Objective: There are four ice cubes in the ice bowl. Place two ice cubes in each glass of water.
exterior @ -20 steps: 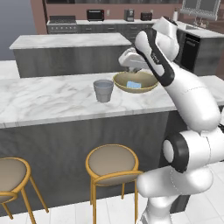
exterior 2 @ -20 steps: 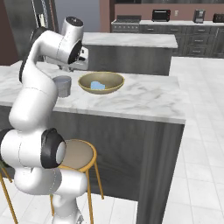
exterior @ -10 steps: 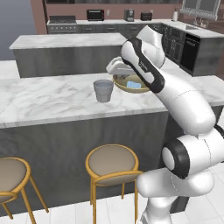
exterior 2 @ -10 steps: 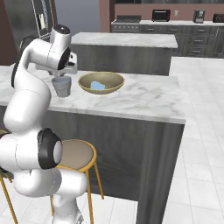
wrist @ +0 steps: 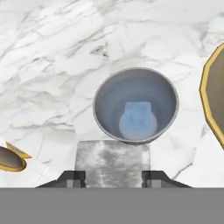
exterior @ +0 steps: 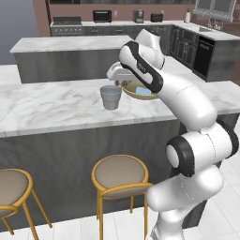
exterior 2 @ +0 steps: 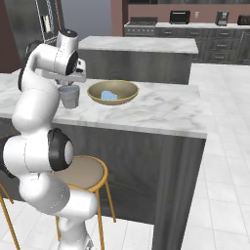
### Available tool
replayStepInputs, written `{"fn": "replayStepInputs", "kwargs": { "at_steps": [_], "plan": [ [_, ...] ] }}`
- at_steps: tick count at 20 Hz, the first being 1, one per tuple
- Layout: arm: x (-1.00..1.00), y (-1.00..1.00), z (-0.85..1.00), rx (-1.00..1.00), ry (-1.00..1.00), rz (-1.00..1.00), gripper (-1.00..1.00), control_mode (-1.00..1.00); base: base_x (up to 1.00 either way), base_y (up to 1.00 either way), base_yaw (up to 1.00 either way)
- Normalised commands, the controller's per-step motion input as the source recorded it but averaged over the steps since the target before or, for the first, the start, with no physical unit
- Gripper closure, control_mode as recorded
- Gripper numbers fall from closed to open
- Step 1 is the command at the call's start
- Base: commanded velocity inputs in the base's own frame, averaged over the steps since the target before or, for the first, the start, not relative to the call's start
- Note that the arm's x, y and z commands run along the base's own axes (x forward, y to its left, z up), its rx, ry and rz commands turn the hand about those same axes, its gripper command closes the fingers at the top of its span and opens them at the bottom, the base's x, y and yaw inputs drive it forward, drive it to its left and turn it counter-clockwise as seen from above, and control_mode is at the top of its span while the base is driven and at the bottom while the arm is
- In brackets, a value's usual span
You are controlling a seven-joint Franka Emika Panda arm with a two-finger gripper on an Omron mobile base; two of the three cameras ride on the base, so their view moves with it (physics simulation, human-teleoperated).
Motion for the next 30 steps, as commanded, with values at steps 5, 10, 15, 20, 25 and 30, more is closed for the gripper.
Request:
{"fn": "replayStepInputs", "kwargs": {
  "at_steps": [5, 10, 15, 20, 25, 30],
  "plan": [
    [0.27, 0.0, -0.02, -0.03, 0.01, 0.0, 1.0, -1.0, 0.0, 0.0, 0.0],
    [0.12, 0.0, -0.28, -0.06, 0.02, 0.0, 1.0, -1.0, 0.0, 0.0, 0.0],
    [0.15, 0.01, -0.26, -0.05, 0.01, 0.0, 1.0, -1.0, 0.0, 0.0, 0.0],
    [0.11, 0.11, -0.21, -0.05, 0.0, 0.0, 1.0, -1.0, 0.0, 0.0, 0.0],
    [0.24, 0.23, -0.08, -0.04, 0.0, 0.0, 1.0, -1.0, 0.0, 0.0, 0.0],
    [0.26, 0.14, -0.04, -0.02, 0.0, 0.0, 1.0, -1.0, 0.0, 0.0, 0.0]
  ]
}}
